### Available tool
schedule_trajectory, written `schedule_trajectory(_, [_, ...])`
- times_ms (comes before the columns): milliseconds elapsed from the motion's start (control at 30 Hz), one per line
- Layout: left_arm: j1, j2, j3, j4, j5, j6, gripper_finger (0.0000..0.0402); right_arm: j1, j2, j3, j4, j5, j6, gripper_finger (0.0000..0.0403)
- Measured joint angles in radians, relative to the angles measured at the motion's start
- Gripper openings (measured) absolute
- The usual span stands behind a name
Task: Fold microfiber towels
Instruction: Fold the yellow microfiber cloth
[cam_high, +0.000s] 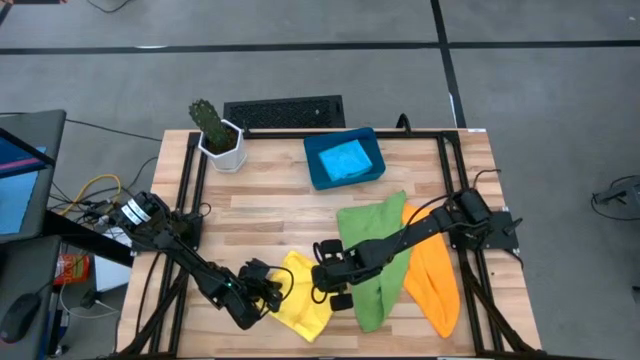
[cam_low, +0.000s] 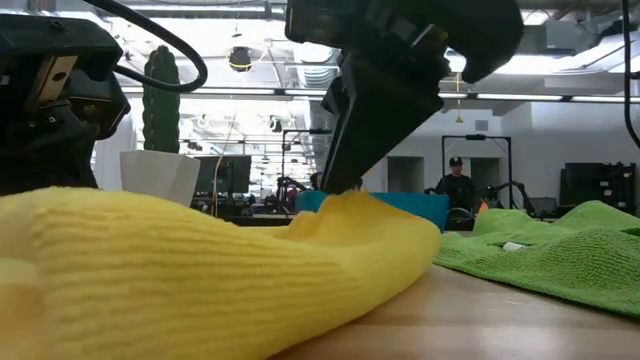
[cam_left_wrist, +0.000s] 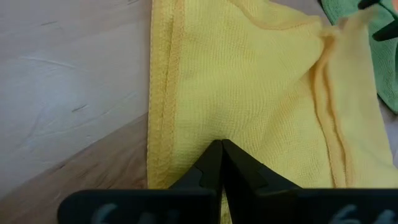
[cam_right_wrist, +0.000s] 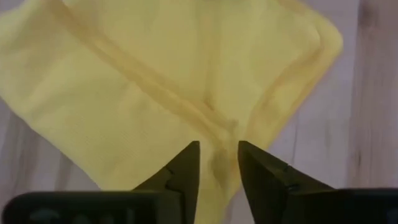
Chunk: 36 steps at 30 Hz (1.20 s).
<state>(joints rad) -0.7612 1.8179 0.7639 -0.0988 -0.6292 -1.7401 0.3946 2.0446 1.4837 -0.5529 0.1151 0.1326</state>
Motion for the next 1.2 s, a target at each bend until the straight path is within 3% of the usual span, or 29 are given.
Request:
schedule_trajectory(200, [0.0, 0.0, 0.0, 0.005, -0.004, -0.001, 0.0, -0.002, -0.033, -0.001, 0.003, 0.006, 0.001, 0.0171])
schedule_trajectory(367, [0.003, 0.0, 0.0, 0.009, -0.003, -0.004, 0.0, 0.047, -0.118, -0.009, 0.05, 0.007, 0.083, 0.0175])
schedule_trajectory(600, [0.011, 0.0, 0.0, 0.026, -0.003, -0.007, 0.0, 0.205, -0.169, -0.279, 0.438, 0.352, 0.28, 0.0117])
schedule_trajectory(733, [0.014, 0.0, 0.0, 0.039, -0.006, -0.007, 0.0, 0.225, -0.109, -0.384, 0.757, 0.385, 0.339, 0.0072])
schedule_trajectory(933, [0.035, -0.014, -0.001, 0.077, -0.001, 0.01, 0.0, 0.207, 0.02, -0.394, 0.853, 0.418, 0.373, 0.0014])
schedule_trajectory(1100, [0.063, -0.103, 0.004, 0.036, 0.013, 0.083, 0.0, 0.195, 0.099, -0.394, 0.859, 0.449, 0.468, 0.0022])
schedule_trajectory(1200, [0.079, -0.185, 0.006, 0.013, -0.032, 0.145, 0.0, 0.193, 0.126, -0.39, 0.888, 0.458, 0.508, 0.0033])
